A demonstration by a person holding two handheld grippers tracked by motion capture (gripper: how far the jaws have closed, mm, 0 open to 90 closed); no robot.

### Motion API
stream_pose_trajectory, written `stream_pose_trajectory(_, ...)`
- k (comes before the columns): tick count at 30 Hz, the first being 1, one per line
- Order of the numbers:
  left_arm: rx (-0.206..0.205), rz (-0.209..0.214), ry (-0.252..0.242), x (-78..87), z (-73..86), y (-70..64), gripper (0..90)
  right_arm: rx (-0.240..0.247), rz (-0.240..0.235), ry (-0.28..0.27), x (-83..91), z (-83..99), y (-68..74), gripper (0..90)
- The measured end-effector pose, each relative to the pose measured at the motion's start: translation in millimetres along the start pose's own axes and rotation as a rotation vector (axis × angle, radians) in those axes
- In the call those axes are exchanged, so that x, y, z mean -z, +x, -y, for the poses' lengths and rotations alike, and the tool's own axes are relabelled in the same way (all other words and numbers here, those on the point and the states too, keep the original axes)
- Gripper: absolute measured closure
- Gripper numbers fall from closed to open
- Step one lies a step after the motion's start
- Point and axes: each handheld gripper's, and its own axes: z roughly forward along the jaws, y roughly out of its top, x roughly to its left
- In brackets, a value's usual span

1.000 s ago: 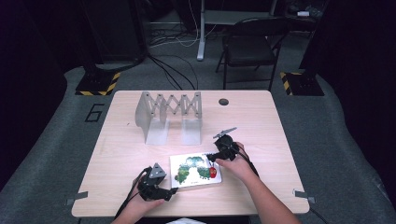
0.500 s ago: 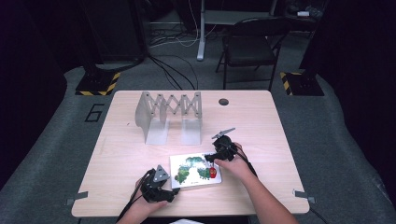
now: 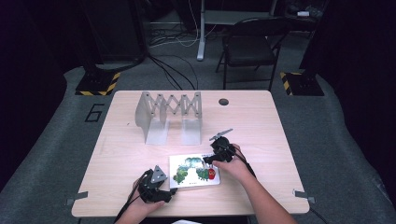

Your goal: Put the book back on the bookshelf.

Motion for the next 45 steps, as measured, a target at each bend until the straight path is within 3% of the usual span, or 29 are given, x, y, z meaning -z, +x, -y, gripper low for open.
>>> stream_pose_trajectory(5, -0.01, -0.005, 0.001, -0.4, 0.0, -2.7, 27.8, 0.012, -0.018, 0.026, 1.5, 1.3, 6.5, 38.1)
stream_pose_trajectory(7, -0.007, -0.008, -0.004, -0.9, 0.3, -3.3, 26.4, -0.012, -0.015, 0.036, 2.1, 1.8, 10.8, 37.8)
stream_pose_trajectory(9, -0.008, -0.01, 0.005, -0.3, 0.1, -3.3, 26.4, 0.005, -0.008, 0.033, 2.0, 2.1, 10.5, 37.1)
stream_pose_trajectory(13, -0.002, -0.007, 0.003, -0.4, 0.1, -4.6, 26.1, -0.041, -0.005, 0.015, 0.5, 3.6, 11.9, 35.9)
stream_pose_trajectory(16, 0.006, -0.023, -0.001, -0.8, 0.3, -6.8, 26.0, -0.06, -0.003, 0.014, 0.7, 3.6, 11.2, 37.1)
stream_pose_trajectory(19, 0.009, -0.008, 0.007, -0.2, 0.2, -7.9, 25.7, -0.067, 0.004, 0.012, 0.4, 3.4, 11.7, 37.2)
stream_pose_trajectory(24, 0.011, -0.025, -0.001, -1.2, 0.8, -11.4, 23.8, -0.115, 0.002, 0.033, 0.8, 2.7, 12.4, 37.2)
stream_pose_trajectory(29, 0.008, -0.021, -0.017, -2.8, 2.0, -12.6, 20.4, -0.104, 0.006, 0.032, 0.1, 2.5, 11.5, 37.4)
stream_pose_trajectory(36, 0.012, -0.021, -0.014, -2.8, 2.2, -13.4, 19.0, -0.141, -0.013, 0.027, -1.2, 2.8, 8.5, 36.6)
stream_pose_trajectory(43, 0.006, -0.016, -0.014, -3.3, 2.3, -13.1, 16.6, -0.126, -0.012, 0.024, -1.4, 2.7, 8.2, 36.0)
stream_pose_trajectory(45, -0.002, -0.018, -0.023, -4.5, 2.5, -13.5, 15.3, -0.144, -0.017, 0.033, -0.7, 2.2, 8.5, 36.5)
